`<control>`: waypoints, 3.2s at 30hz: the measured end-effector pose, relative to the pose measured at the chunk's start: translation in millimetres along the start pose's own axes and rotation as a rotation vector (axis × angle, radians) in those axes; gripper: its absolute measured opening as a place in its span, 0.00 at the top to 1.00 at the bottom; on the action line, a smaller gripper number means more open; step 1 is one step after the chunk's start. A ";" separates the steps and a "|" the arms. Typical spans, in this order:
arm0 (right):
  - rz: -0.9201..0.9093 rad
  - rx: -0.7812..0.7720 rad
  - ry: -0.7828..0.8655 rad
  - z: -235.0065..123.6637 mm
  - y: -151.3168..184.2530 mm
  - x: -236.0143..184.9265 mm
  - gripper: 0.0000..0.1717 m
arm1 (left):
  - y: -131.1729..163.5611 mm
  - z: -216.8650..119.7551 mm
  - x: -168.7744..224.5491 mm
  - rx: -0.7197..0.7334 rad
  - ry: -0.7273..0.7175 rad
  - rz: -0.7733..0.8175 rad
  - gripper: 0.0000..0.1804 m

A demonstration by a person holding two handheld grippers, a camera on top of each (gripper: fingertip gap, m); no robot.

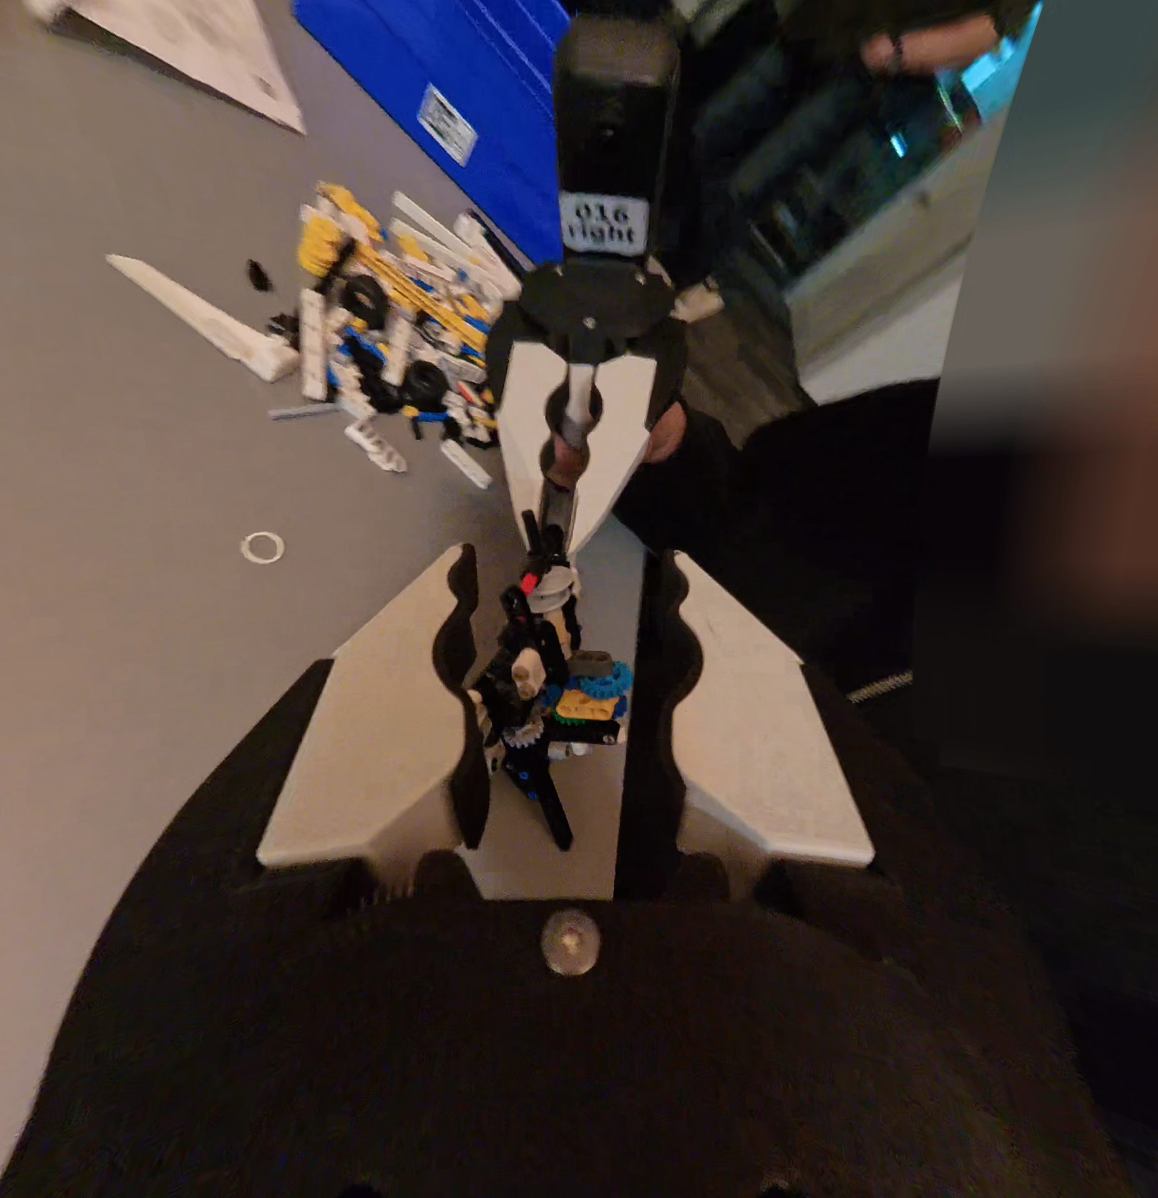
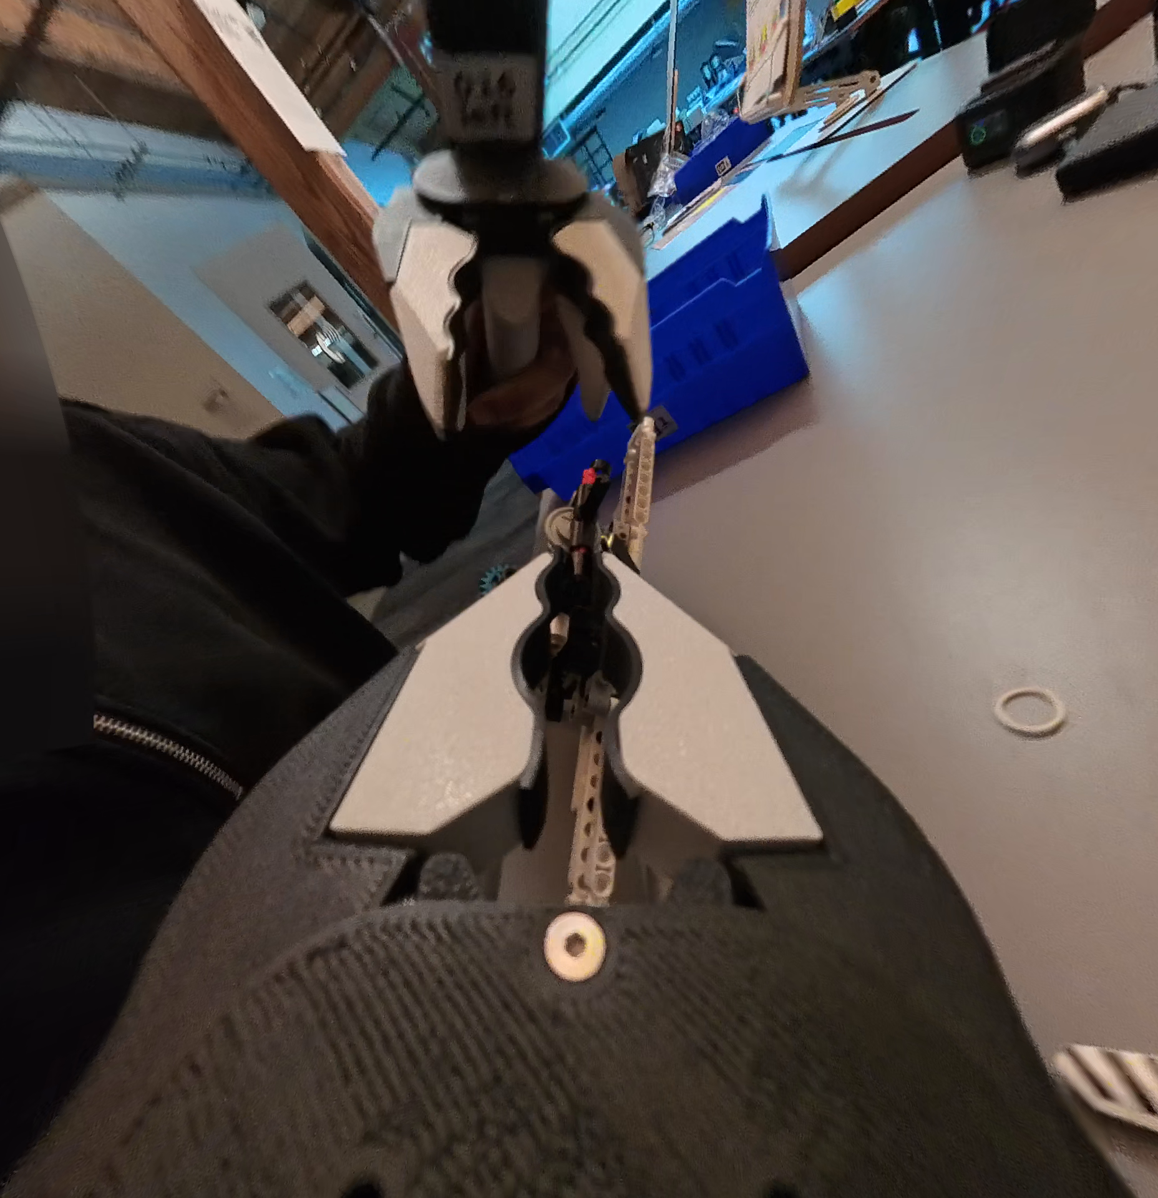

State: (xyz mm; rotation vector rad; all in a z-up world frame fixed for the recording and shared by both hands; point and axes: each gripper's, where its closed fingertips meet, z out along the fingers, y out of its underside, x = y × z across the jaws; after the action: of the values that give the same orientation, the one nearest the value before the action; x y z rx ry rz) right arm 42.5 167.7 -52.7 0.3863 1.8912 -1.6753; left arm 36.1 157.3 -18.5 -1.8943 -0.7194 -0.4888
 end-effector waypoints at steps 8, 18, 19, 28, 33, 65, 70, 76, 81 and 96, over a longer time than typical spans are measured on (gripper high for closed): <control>-0.151 0.022 0.016 -0.1 -23.8 1.7 0.96 | -0.6 21.3 -12.4 -0.275 0.133 0.030 0.97; -0.012 0.143 0.024 -7.8 -27.5 20.3 0.97 | -8.9 24.9 -26.2 -0.108 0.135 -0.042 0.97; 0.015 0.158 0.009 -8.5 -27.9 19.5 0.97 | -6.7 24.7 -27.1 -0.117 0.124 -0.044 0.97; 0.102 0.110 0.061 -8.2 2.9 35.0 0.96 | -11.5 -5.0 -46.7 -0.026 0.119 -0.127 0.97; 0.111 0.100 0.126 -11.8 -0.3 48.2 0.96 | -19.4 -9.0 -57.6 0.062 0.122 -0.153 0.97; -0.821 0.154 0.282 -45.4 42.1 -40.1 0.88 | 43.0 96.8 36.8 0.073 0.591 -0.226 0.98; -0.880 0.130 0.356 -45.3 46.2 -36.9 0.94 | 44.4 101.4 41.4 0.047 0.530 -0.177 0.97; -0.862 0.255 0.388 -51.3 35.8 -48.2 0.97 | 30.2 87.3 50.3 0.142 0.561 -0.152 0.85; -0.893 0.325 0.485 -64.0 24.8 -47.3 0.97 | 27.5 89.0 57.9 0.185 0.553 -0.124 0.85; -0.909 0.373 0.494 -60.5 18.2 -52.8 0.97 | 8.0 68.7 61.7 0.420 0.481 -0.026 0.99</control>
State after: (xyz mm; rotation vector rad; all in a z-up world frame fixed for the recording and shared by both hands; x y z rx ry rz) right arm 80.9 238.0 -33.4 0.0586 2.2838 -2.7550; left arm 88.3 233.7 -13.8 -1.3085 -0.4788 -0.7167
